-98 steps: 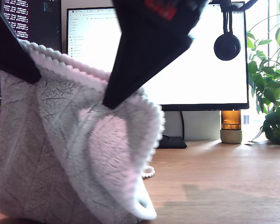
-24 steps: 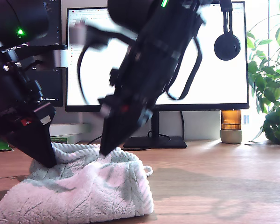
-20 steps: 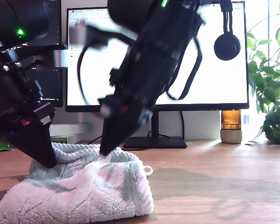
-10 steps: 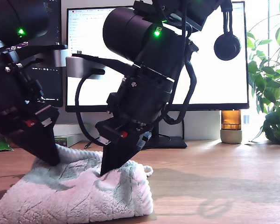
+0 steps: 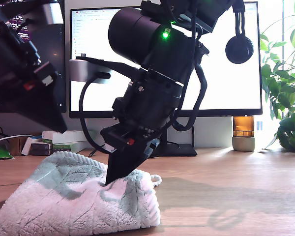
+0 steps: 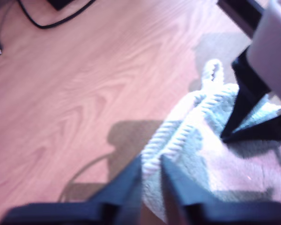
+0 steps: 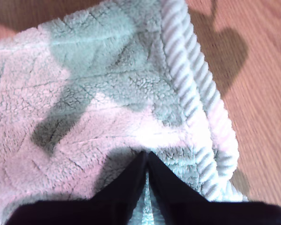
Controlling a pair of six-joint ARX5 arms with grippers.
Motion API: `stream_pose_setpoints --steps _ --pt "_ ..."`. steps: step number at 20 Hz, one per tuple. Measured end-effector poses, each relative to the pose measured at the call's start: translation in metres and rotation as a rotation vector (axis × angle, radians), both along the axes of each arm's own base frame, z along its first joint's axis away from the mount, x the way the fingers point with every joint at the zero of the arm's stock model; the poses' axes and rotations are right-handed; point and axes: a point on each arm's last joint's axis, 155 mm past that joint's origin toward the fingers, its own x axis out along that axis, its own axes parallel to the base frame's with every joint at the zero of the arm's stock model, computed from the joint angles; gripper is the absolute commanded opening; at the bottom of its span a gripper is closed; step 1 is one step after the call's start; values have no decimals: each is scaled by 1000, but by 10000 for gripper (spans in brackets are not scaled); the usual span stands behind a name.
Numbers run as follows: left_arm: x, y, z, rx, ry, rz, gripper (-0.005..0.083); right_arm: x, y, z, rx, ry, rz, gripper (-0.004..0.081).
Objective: Fold the tea towel to a neat square and place it to the right
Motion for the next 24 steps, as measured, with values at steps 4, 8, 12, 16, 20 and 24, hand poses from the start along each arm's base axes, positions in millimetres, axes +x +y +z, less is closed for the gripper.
stream_pose_setpoints --steps 4,8,12,16,20,24 --pt "-15 -11 -7 -40 75 -68 -24 0 0 0 0 0 0 -10" --pt "-24 -21 -19 -58 137 -136 -24 1 -3 -1 -6 6 -5 -10" --pt "-20 -26 -23 -63 130 -154 -24 5 -8 1 -6 8 -20 -10" --pt "-14 -32 -29 -72 122 -162 -24 8 -13 8 9 18 -32 -11" --pt "-18 -32 -53 -41 182 -178 -24 11 -9 11 28 7 -31 -11" --pt "-12 -31 -65 -18 179 -162 -24 12 -8 12 33 3 -31 -11"
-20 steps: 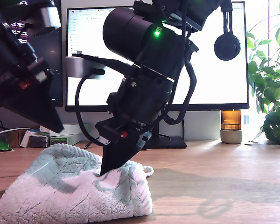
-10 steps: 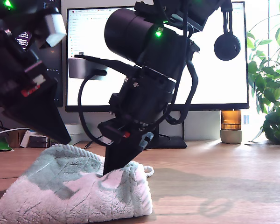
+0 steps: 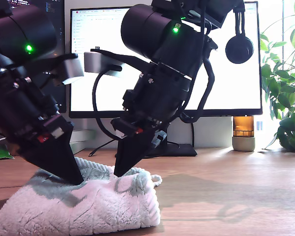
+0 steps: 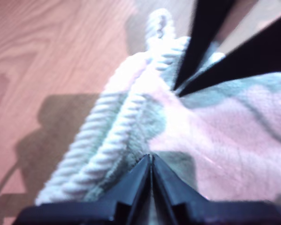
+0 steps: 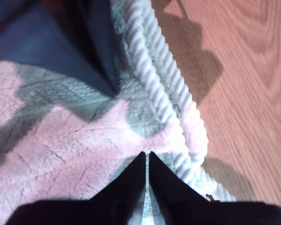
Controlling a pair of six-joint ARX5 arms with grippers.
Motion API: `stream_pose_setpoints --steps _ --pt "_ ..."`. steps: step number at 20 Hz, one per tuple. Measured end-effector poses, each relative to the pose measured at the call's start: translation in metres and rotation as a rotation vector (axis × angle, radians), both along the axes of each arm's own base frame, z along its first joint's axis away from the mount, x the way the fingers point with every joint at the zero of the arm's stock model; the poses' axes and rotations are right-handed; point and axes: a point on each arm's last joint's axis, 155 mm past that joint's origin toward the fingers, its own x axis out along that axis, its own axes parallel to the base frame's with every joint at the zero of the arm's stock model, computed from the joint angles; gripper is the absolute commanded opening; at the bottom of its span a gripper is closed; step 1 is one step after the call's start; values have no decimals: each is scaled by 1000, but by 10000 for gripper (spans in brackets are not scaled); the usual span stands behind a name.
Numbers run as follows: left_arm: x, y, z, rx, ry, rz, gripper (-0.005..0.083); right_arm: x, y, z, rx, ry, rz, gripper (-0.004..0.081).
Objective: Fold the tea towel to a neat square and place it to the right
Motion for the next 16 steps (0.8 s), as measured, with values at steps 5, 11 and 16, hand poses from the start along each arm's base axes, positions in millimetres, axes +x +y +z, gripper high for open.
stream_pose_setpoints --steps 5,11,16 --pt "-1 1 -8 17 18 3 -24 2 2 -2 4 -3 0 -11" --pt "-2 2 -15 28 33 3 -24 0 0 -20 -26 27 1 -11" --pt "1 0 -11 17 16 -1 -24 2 2 -19 -11 30 -23 -11"
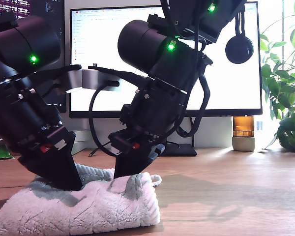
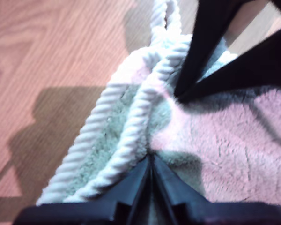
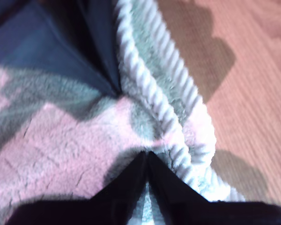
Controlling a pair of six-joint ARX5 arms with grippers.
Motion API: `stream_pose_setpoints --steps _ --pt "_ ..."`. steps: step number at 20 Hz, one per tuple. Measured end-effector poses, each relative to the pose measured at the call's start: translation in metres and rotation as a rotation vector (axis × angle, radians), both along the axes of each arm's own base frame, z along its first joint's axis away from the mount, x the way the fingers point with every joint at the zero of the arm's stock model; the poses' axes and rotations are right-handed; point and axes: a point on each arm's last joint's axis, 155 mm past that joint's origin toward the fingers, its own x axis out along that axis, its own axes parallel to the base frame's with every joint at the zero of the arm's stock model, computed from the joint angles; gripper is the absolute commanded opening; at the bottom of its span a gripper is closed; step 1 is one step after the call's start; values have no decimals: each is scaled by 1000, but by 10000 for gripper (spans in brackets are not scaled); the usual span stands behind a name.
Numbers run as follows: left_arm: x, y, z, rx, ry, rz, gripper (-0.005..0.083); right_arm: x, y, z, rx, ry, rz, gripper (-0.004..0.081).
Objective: Fold the tea towel to a neat square and place it to the right
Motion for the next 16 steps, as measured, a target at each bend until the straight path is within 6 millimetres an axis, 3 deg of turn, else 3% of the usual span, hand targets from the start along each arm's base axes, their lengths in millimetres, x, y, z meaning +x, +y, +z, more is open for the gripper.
stream_pose_setpoints --steps 2,5,7,10,12,16 --pt "1 -3 12 -25 -25 -8 -24 0 0 0 0 0 0 -11" --pt "4 -8 47 -93 -106 -18 -24 0 -1 7 6 -8 -2 -11" --pt "1 -6 60 -110 -130 -18 -24 0 -4 21 18 -19 -7 -11" --pt "-7 1 65 -97 -117 -12 -24 1 -4 49 68 -45 -31 -11" --pt "-4 4 81 -123 -157 21 -24 -3 -6 61 81 -49 -30 -11" --pt "3 15 121 -180 -271 103 -24 -19 -2 60 91 5 3 -11"
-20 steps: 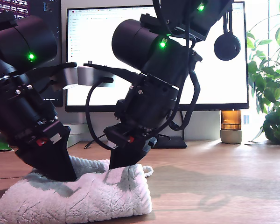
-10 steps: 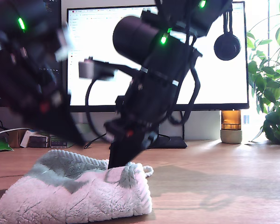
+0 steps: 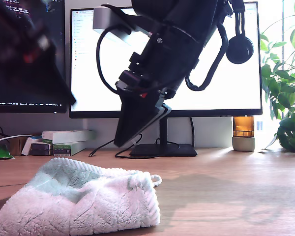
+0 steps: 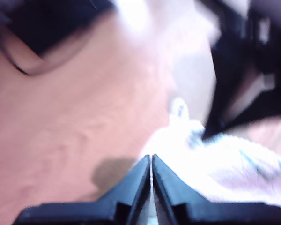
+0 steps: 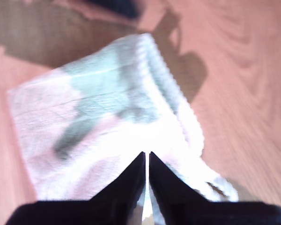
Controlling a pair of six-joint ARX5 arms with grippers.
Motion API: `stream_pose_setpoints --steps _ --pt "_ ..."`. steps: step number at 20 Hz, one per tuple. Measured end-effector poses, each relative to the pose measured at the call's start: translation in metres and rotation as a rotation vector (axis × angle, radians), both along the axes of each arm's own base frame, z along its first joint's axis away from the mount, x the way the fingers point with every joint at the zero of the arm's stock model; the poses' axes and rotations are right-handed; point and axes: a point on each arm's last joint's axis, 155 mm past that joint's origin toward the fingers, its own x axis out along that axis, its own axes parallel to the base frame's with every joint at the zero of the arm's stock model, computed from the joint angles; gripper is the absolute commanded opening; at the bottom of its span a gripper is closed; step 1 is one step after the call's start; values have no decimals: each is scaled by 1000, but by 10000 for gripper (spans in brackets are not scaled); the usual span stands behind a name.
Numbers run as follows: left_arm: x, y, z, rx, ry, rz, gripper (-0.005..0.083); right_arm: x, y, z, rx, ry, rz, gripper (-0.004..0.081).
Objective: Fold the tea towel to a neat square and place it to the right
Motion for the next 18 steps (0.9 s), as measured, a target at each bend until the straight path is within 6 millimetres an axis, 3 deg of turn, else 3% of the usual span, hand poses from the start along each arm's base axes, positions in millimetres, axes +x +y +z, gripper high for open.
stream_pose_setpoints --steps 4,7,11,16,18 --pt "2 14 -3 21 17 53 -24 -12 26 11 69 -31 63 -11" --pt "7 24 -5 29 26 94 -24 -17 34 11 82 -34 85 -11" --pt "15 34 -5 26 23 133 -24 -17 40 -10 70 -1 96 -11" --pt "20 34 2 8 -3 142 -24 -28 44 -54 0 59 116 -11" --pt "20 34 2 8 -3 142 -24 -26 41 -56 -17 51 105 -11"
